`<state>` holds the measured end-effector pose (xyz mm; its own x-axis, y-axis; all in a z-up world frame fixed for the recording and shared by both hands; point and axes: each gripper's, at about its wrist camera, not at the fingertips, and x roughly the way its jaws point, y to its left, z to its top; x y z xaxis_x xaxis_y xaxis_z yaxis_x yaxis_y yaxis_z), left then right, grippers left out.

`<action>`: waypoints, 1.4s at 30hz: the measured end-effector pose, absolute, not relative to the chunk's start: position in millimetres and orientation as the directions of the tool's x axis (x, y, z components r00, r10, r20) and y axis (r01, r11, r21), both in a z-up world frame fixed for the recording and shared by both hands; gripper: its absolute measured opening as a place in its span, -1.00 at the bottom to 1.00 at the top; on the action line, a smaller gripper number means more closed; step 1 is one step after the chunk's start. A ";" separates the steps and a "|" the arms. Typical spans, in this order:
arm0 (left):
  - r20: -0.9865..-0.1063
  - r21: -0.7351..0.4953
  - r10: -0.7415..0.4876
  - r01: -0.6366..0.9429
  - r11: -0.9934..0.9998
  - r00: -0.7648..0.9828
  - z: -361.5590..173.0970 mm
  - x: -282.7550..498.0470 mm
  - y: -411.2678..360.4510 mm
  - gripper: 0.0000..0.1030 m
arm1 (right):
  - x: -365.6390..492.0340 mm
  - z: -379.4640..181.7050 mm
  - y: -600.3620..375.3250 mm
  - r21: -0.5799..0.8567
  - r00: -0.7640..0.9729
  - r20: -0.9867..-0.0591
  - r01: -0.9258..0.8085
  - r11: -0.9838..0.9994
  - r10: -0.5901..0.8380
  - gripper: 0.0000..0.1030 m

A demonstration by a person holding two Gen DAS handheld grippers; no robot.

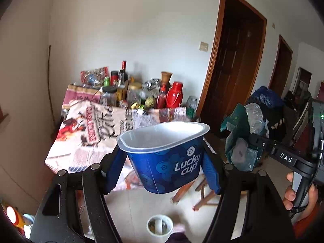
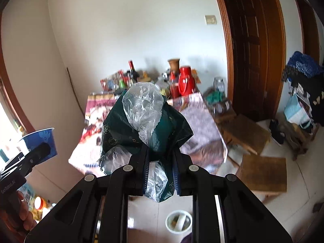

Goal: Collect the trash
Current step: 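Carry the Lucky cup and green bag down toward the white bucket with both tools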

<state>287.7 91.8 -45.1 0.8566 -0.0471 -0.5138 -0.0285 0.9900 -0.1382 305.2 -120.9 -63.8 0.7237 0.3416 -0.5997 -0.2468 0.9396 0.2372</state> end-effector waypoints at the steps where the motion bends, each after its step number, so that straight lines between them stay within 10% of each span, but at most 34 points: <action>1: -0.526 -0.139 -0.048 -0.030 0.990 0.849 -49.0 283.8 92.6 0.34 | 301.3 -66.0 -120.4 0.238 0.718 -0.607 -0.243 0.940 0.340 -0.65; 20: -0.747 -0.156 -0.049 -0.103 0.982 0.663 -177.4 306.4 62.4 0.33 | 307.8 -190.4 -142.8 0.238 0.489 -0.814 -0.212 0.948 0.314 -0.65; 42: -0.942 -0.102 -0.012 -0.254 0.962 0.335 -516.5 338.9 26.7 0.32 | 349.0 -511.4 -136.2 0.237 0.127 -0.949 -0.321 0.917 0.289 -0.65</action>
<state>338.9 26.7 -516.5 0.3353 -0.0115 -0.9420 -0.2544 0.9617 -0.1023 349.0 -136.2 -511.4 0.1270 0.2894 -0.9487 -0.3208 0.9171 0.2368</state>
